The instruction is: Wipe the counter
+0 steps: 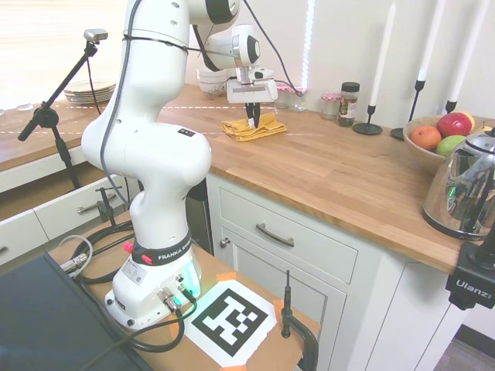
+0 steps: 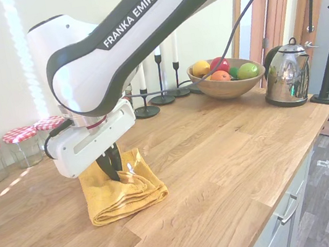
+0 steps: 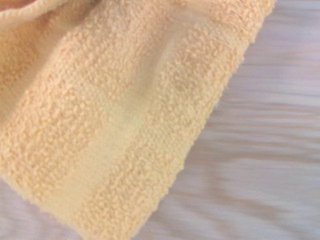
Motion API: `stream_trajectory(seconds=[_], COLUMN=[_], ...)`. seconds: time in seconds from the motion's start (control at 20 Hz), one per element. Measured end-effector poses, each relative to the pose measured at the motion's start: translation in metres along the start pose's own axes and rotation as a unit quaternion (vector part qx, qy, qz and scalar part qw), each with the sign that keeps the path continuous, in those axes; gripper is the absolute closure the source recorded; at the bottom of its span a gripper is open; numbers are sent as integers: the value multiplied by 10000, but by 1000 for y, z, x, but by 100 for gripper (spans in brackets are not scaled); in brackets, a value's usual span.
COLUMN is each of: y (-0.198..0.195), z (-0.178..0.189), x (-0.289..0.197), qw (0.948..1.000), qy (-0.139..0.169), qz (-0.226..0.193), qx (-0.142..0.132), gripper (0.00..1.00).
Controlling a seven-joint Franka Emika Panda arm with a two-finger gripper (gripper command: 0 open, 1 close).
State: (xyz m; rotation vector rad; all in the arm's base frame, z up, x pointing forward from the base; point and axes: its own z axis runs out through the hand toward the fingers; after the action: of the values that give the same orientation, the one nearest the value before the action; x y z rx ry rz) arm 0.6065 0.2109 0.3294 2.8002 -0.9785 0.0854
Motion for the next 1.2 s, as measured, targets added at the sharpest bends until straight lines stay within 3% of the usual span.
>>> stream_trajectory(seconds=[0.5, 1.2], y=[98, 221], z=[23, 48], x=[87, 153], qw=[9994, 9943], qy=[-244, -527], qz=[214, 653], qx=[157, 662], gripper=[100, 100])
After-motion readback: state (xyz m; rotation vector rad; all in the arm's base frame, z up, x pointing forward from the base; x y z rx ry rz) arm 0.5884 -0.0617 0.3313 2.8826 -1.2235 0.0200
